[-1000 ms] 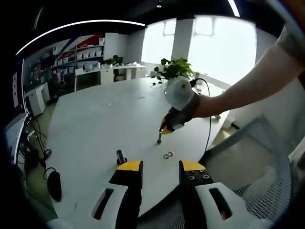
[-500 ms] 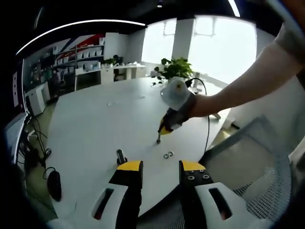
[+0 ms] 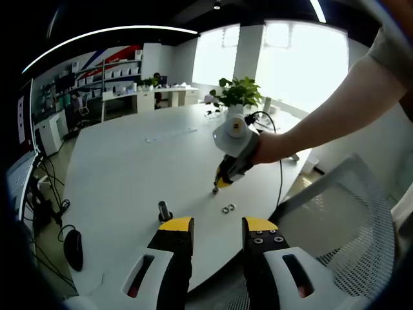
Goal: Place the washer onto the threaded stud by aligning its center hole with the stud, sliding it down to the base, and recovering from edge contact or off-axis alignment until the washer reaches the visible bottom stop.
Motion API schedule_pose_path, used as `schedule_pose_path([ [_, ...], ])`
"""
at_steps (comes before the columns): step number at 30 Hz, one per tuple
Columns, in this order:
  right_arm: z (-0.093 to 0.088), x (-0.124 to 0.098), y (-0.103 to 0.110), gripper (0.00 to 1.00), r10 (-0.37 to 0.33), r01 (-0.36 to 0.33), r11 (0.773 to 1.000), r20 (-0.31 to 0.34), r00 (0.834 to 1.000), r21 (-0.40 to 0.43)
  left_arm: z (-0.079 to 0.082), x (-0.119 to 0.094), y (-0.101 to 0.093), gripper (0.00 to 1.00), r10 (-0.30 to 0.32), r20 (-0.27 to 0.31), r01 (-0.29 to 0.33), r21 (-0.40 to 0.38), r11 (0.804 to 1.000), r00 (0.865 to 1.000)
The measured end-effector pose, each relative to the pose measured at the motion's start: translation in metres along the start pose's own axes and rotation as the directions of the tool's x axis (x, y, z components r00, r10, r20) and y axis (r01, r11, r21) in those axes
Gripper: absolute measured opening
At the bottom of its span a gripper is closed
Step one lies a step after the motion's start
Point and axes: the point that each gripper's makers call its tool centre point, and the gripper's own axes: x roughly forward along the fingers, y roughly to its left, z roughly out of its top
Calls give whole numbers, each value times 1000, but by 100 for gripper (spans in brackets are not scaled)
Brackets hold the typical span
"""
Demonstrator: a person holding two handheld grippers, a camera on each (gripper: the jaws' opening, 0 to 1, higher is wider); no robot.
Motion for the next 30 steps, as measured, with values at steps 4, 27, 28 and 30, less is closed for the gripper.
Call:
schedule_pose_path([
  [4,-4,9,1,13,13,-13,1000,-28,1000,3,-1,0,1,28,4,-3,-4,-7,1000,1000],
  [27,-18,10,1,16,20,-18,999,-71,997,40,-2,1,1,28,5,-9,-5,-3,1000,1000],
  [28,-19,9,2,16,20,-17,999,-66,998,48,-2,1,1,28,4,-11,-4,-4,1000,1000],
  [30,-21,8,1,17,14,-10,998,-63,998,68,-3,1,1,28,2,-14,-2,-7,1000,1000],
])
